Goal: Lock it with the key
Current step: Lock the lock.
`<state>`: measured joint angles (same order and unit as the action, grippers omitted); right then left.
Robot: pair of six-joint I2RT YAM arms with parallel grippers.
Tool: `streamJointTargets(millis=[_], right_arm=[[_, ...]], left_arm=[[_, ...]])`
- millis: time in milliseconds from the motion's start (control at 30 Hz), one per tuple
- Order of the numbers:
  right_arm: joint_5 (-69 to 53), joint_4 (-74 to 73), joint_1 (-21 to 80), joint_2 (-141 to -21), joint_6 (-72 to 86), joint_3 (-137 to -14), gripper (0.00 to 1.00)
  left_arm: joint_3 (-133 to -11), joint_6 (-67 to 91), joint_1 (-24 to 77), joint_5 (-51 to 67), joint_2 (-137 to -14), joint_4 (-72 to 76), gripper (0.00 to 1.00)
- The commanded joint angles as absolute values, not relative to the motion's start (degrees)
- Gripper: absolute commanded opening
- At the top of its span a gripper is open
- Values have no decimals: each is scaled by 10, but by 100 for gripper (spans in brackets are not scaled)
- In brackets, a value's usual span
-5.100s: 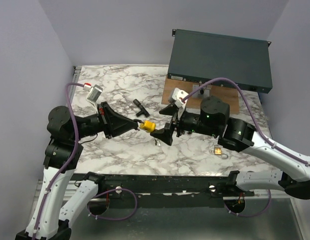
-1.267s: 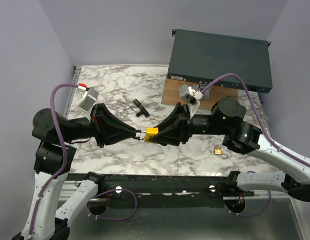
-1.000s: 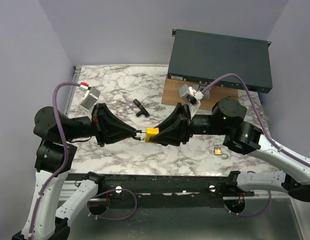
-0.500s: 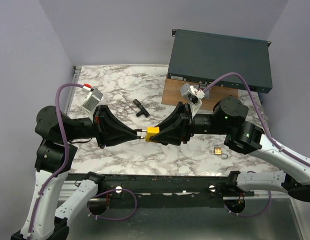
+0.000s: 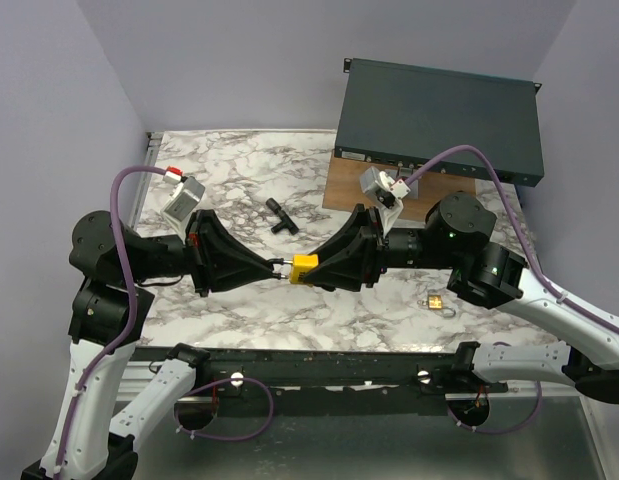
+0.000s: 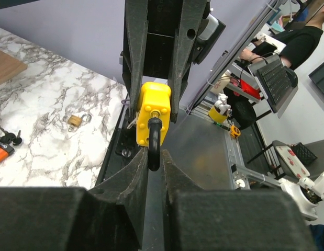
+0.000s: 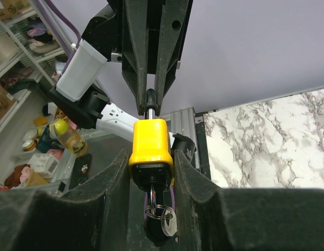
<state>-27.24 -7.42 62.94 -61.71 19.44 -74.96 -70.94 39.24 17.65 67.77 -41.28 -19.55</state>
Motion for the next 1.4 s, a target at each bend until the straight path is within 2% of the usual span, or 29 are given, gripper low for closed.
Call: streamJointTargets(millis=[0,67,567,933,1367], right_arm=[[-274,-58,632,-617,190,-774,1],[-273,-57,632,-620,193,-773,1],[-247,-16,632,-649,222,-780,1],[-218,29,632,-657,269,-767,1],[-199,43,632,-662,292,-758,1]], left_arm=[[-719,387,178,674,-417,-207,7],[-716,389,180,669,-417,-207,0],[-687,378,245,600,-414,-202,0],[-653,415,262,545,-394,-139,0],[-631,475,263,366,-332,-106,0]])
